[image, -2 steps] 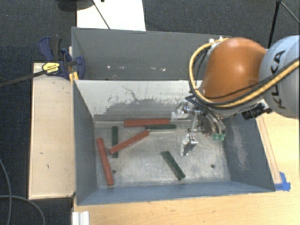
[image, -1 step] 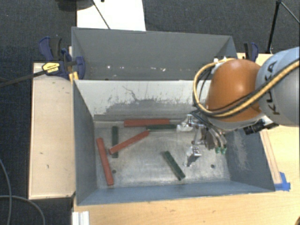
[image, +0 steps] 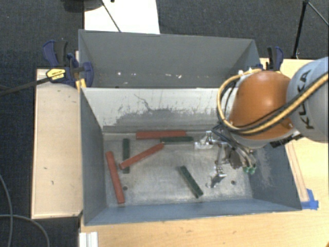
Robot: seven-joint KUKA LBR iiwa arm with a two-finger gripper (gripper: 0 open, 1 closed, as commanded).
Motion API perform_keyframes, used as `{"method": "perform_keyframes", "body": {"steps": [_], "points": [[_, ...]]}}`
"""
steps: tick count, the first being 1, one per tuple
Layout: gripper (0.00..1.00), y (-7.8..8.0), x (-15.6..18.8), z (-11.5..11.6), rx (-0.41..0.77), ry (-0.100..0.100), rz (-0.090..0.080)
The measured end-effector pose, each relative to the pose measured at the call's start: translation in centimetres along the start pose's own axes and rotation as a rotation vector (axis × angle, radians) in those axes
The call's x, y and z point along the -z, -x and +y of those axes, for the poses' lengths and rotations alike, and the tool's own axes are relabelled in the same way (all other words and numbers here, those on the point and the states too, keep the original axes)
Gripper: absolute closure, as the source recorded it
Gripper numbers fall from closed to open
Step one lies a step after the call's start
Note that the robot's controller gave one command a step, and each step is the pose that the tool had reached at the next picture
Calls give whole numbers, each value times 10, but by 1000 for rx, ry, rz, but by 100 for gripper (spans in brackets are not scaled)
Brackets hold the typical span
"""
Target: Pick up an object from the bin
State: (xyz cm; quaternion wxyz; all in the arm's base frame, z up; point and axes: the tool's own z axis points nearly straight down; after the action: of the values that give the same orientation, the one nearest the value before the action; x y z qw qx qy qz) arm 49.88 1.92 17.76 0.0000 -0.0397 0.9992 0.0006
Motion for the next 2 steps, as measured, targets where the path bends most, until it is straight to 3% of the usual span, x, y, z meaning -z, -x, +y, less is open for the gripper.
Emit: {"method": "perform_keyframes", "body": {"steps": [1, 2], "points": [[100, 6, -104, -19, -72, -4, -8], [0, 3, -106, -17, -72, -1, 0]]}}
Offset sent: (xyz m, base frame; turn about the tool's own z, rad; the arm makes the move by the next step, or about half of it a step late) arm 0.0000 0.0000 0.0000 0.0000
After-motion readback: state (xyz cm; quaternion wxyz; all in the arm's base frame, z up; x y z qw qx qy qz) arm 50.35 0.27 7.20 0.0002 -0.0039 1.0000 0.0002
